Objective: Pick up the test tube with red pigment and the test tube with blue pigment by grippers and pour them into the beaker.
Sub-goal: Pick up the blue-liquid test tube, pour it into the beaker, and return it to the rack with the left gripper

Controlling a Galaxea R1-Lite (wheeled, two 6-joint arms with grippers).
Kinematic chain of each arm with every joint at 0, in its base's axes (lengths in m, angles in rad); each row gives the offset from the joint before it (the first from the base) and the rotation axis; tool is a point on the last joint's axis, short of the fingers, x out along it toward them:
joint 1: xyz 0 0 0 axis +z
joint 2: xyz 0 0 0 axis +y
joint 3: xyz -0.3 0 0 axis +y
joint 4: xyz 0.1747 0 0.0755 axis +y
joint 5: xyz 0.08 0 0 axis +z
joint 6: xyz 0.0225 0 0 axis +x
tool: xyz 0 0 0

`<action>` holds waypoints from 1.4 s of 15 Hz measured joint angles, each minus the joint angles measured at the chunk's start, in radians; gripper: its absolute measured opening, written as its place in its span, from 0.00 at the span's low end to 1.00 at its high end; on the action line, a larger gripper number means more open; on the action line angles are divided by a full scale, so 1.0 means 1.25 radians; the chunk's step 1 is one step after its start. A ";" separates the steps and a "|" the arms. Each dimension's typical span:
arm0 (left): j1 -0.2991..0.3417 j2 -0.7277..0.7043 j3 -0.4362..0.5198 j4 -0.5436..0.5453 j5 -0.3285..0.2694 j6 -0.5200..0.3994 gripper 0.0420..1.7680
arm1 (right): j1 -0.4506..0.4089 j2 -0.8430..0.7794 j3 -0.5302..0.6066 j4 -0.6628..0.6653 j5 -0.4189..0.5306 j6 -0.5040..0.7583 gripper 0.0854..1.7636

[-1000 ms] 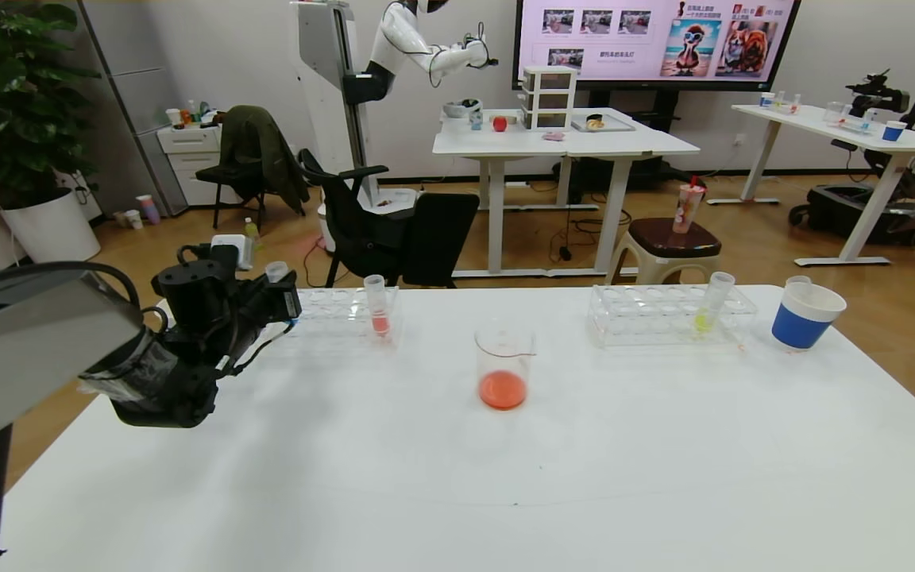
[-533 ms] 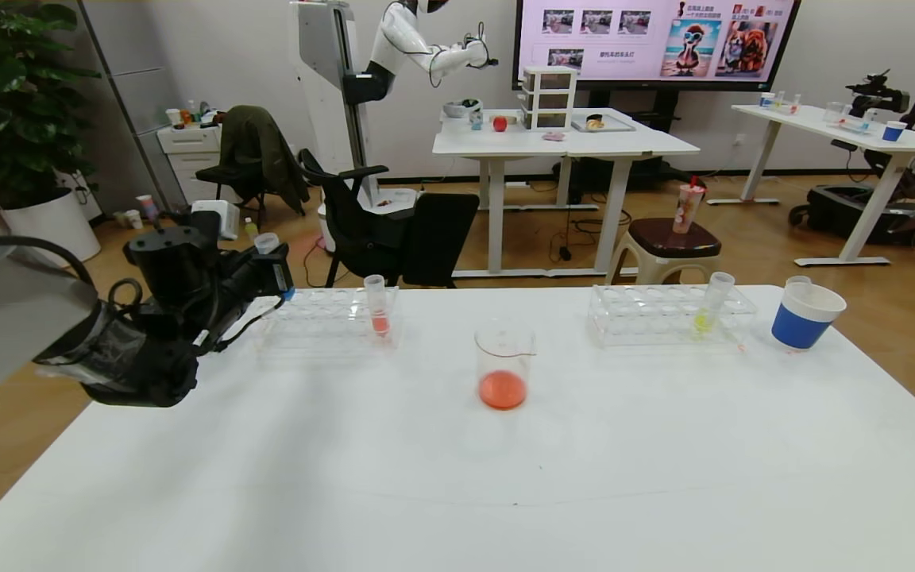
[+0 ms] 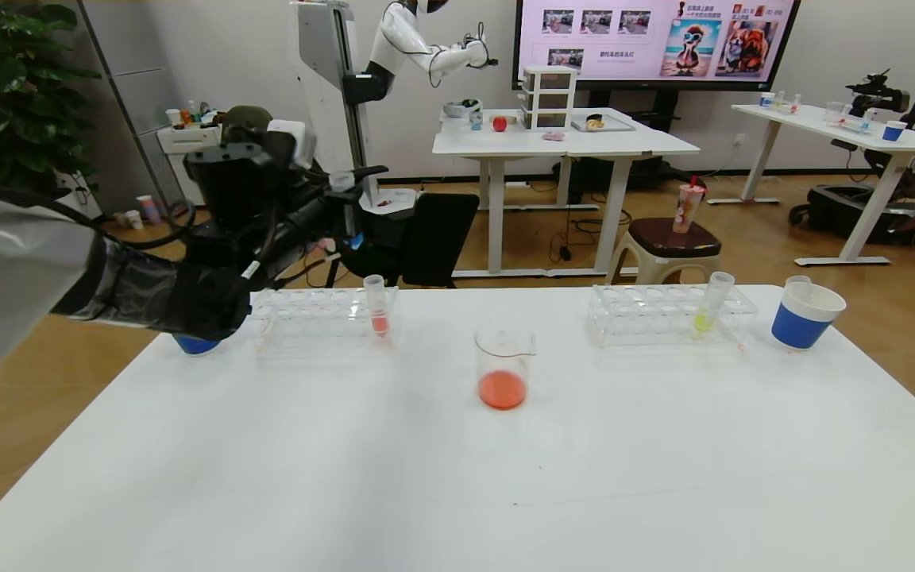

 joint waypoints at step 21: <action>-0.122 0.290 -0.113 -0.332 -0.601 0.794 0.27 | 0.000 0.000 0.000 0.000 0.000 0.000 0.98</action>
